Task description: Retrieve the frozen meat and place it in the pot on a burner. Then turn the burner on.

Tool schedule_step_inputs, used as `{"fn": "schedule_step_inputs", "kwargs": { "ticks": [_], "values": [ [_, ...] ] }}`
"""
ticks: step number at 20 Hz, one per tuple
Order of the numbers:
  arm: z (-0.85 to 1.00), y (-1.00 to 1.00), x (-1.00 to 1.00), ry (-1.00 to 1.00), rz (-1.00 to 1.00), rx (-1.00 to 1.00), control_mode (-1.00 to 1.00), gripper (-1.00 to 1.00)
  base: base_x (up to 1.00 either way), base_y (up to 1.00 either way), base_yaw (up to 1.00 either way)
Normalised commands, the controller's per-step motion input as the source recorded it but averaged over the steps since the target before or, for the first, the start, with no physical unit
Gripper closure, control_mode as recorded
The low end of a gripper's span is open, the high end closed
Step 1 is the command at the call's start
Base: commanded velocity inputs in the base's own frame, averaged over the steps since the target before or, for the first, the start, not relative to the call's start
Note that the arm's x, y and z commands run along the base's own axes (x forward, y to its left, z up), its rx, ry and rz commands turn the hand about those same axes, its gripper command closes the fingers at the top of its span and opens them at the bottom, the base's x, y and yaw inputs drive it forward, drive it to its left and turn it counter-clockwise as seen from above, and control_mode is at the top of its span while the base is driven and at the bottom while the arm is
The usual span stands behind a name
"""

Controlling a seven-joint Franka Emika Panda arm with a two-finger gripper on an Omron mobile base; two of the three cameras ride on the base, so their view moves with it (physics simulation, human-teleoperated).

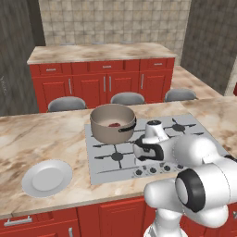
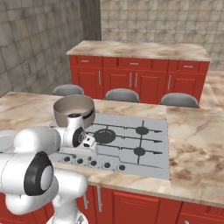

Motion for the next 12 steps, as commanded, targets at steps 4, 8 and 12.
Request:
{"fn": "schedule_step_inputs", "kwargs": {
  "ticks": [4,8,12],
  "values": [
    [-0.26,0.00,-0.24,0.00,0.00,0.00,-1.00,-1.00,0.00,0.00,0.00],
    [-0.23,0.01,-0.28,-0.02,0.00,0.00,-1.00,-1.00,0.00,0.00,0.00],
    [-0.20,0.01,-0.39,0.00,0.00,0.00,-1.00,-1.00,0.00,0.00,0.00]
  ]
}}
